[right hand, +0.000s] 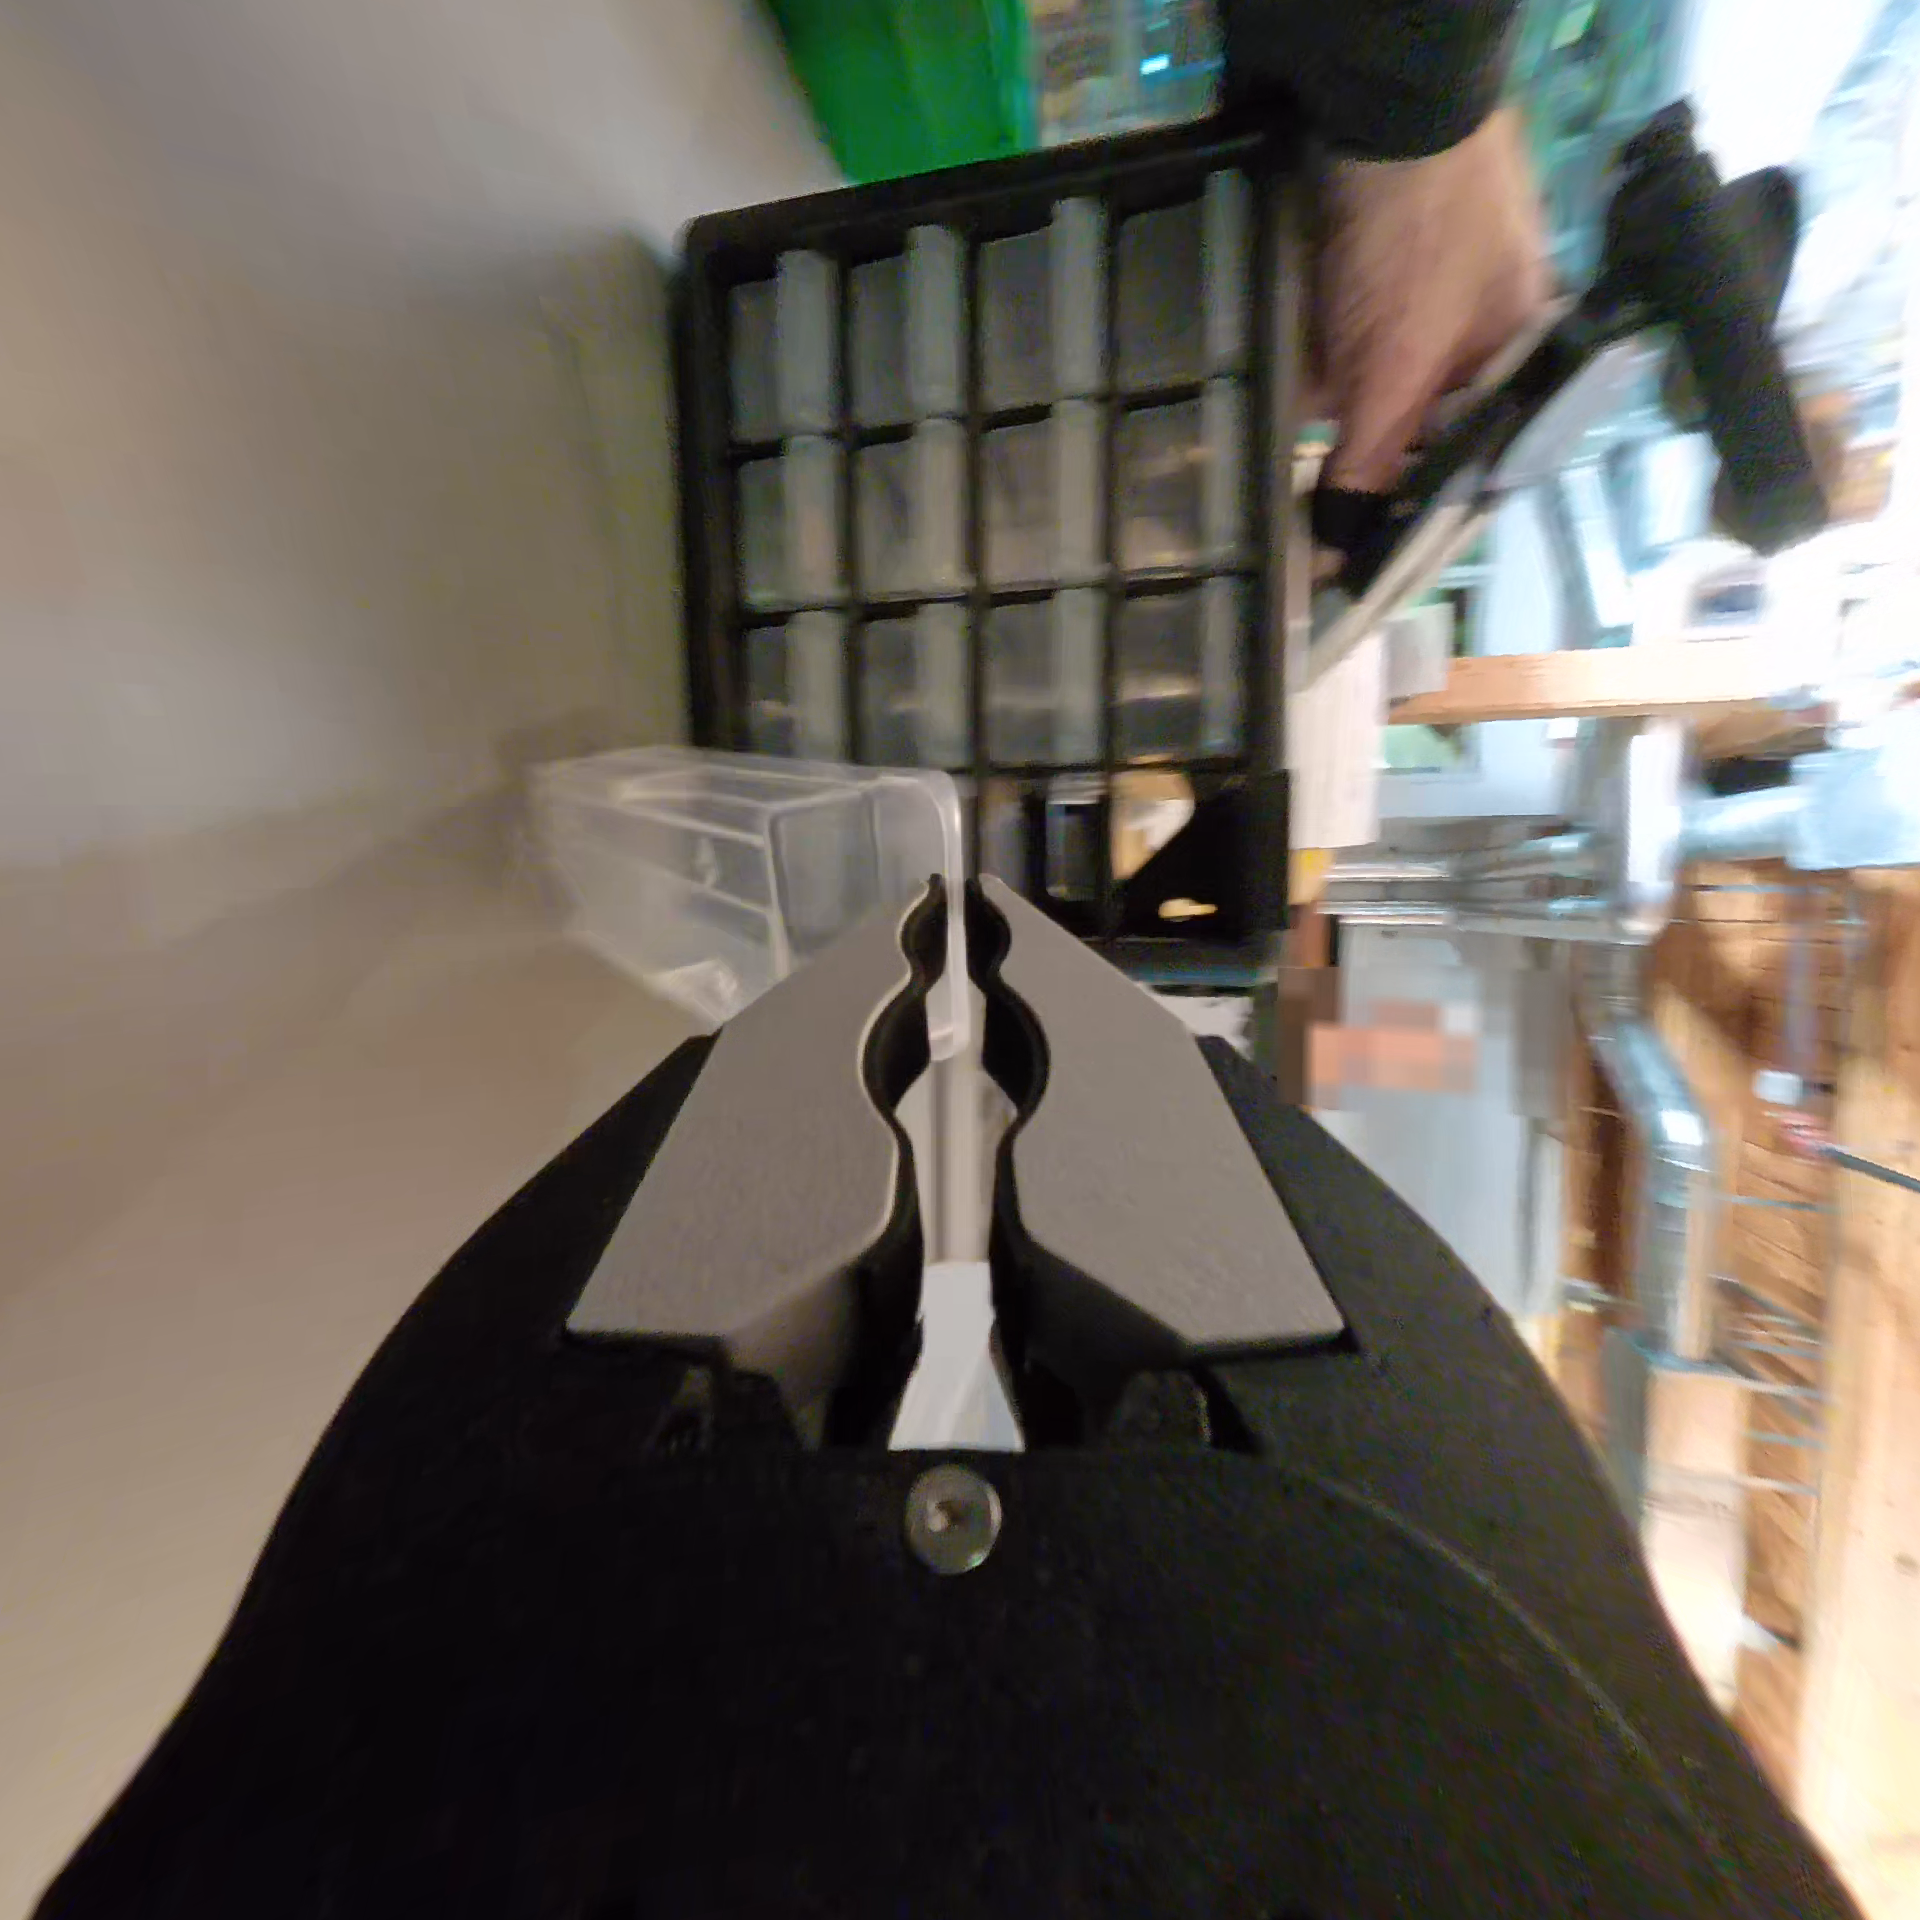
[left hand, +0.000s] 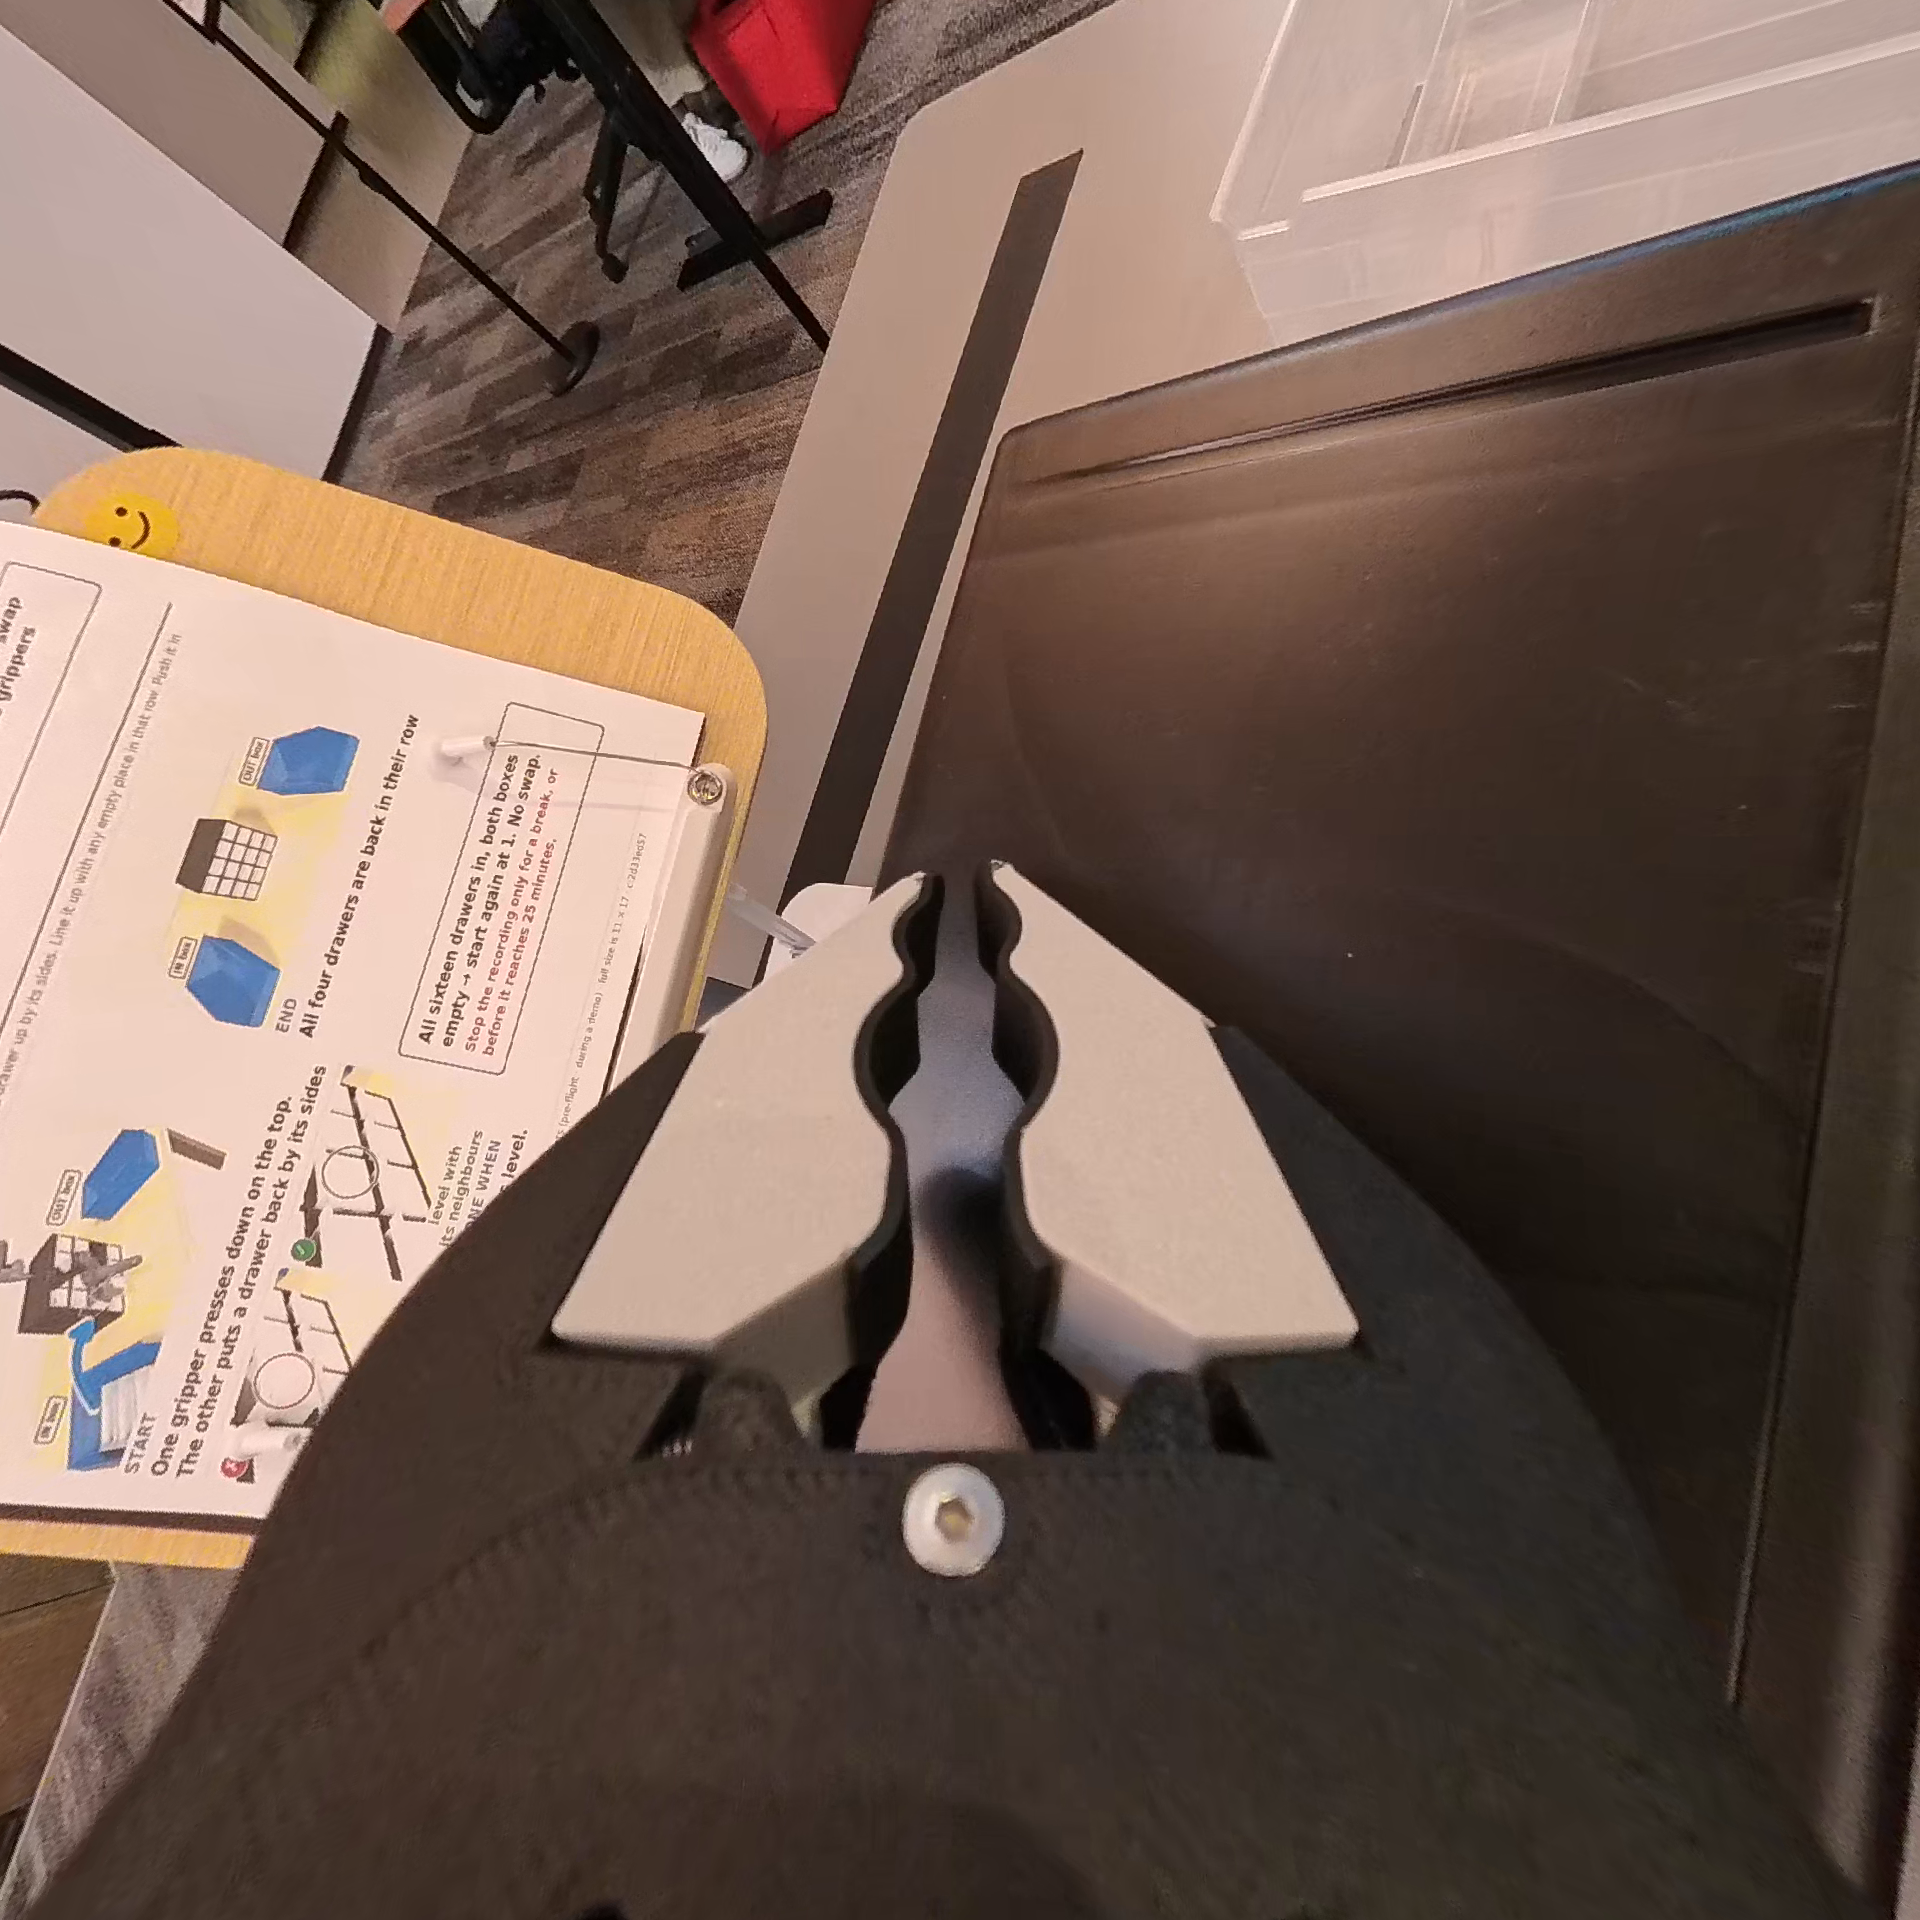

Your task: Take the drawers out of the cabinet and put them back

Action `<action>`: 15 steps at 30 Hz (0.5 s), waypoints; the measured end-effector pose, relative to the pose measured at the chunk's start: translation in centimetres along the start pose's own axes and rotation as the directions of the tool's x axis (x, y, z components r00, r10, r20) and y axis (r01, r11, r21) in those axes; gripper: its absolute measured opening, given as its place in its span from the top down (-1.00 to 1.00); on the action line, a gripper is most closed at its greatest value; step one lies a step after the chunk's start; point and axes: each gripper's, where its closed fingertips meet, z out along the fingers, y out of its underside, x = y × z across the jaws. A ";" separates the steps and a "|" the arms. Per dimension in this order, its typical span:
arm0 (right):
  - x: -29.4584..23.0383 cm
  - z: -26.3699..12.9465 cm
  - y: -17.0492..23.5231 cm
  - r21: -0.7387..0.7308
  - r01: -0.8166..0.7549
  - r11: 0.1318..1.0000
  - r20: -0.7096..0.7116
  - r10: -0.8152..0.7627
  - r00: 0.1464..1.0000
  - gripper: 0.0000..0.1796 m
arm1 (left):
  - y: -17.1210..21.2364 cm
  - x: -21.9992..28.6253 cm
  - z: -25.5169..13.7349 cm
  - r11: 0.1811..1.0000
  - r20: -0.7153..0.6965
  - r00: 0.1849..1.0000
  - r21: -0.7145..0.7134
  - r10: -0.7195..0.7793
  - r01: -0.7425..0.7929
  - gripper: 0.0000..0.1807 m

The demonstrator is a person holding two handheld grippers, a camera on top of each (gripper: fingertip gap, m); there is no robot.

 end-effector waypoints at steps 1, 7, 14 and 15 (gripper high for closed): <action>-1.0 -0.1 0.4 -0.011 -0.019 1.000 0.048 0.019 0.999 0.98 | 0.0 0.0 0.0 1.000 0.002 1.000 0.000 0.001 -0.001 0.94; -6.5 -2.5 3.0 -0.141 -0.095 0.985 0.325 0.137 0.936 0.86 | 0.0 0.0 0.0 1.000 0.003 1.000 0.001 0.007 -0.007 0.94; -7.4 -3.2 3.7 -0.471 -0.479 0.741 0.460 0.669 0.584 0.31 | 0.0 -0.1 0.0 1.000 0.005 1.000 0.000 0.002 -0.002 0.94; -6.8 -2.4 3.2 -0.505 -0.545 0.670 0.438 0.742 0.508 0.25 | 0.0 -0.1 0.0 1.000 0.008 1.000 -0.002 0.002 -0.002 0.94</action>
